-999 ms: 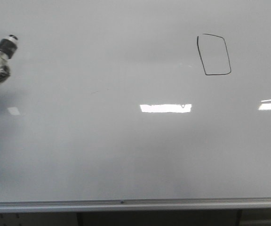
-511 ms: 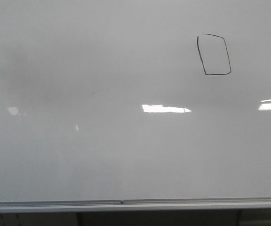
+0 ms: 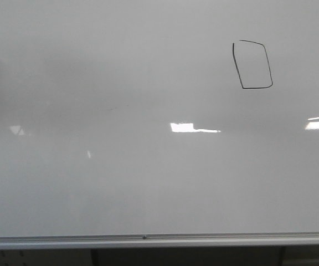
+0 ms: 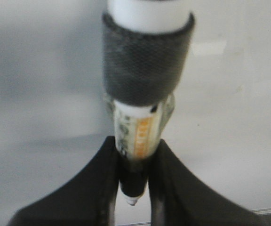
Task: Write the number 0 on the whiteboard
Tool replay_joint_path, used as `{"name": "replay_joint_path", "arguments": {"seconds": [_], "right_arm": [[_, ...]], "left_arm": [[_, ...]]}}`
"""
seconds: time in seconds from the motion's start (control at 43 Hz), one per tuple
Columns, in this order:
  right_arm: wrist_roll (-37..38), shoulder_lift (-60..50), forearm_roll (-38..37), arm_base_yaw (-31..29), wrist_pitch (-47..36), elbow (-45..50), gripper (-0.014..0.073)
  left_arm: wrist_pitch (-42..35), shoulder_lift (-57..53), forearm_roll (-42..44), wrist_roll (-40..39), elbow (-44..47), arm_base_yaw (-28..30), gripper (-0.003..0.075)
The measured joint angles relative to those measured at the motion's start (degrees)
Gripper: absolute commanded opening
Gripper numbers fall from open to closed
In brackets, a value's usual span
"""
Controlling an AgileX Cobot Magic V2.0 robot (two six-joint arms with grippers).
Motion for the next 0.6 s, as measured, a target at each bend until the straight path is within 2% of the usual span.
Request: {"name": "replay_joint_path", "arguments": {"seconds": [0.186,0.256,0.302,0.372,0.604], "right_arm": [[0.00,0.00,0.00,0.00,-0.54,0.00,-0.0067],[0.00,0.00,0.00,0.00,-0.91,0.00,-0.0067],[0.00,0.00,0.00,0.00,-1.25,0.00,-0.0067],[0.00,0.00,0.00,0.00,-1.55,0.00,-0.0067],[-0.09,0.00,0.00,0.00,-2.03,0.00,-0.0067]], "left_arm": [[-0.52,0.83,0.00,0.00,0.00,0.00,0.0435],[-0.27,0.83,0.00,-0.04,0.00,0.00,0.0538],[-0.13,0.83,0.00,-0.04,0.00,0.00,0.0581],[0.12,0.71,0.00,-0.04,0.00,0.00,0.0611],[2.82,-6.11,1.63,-0.04,0.00,0.00,0.0603]]}}
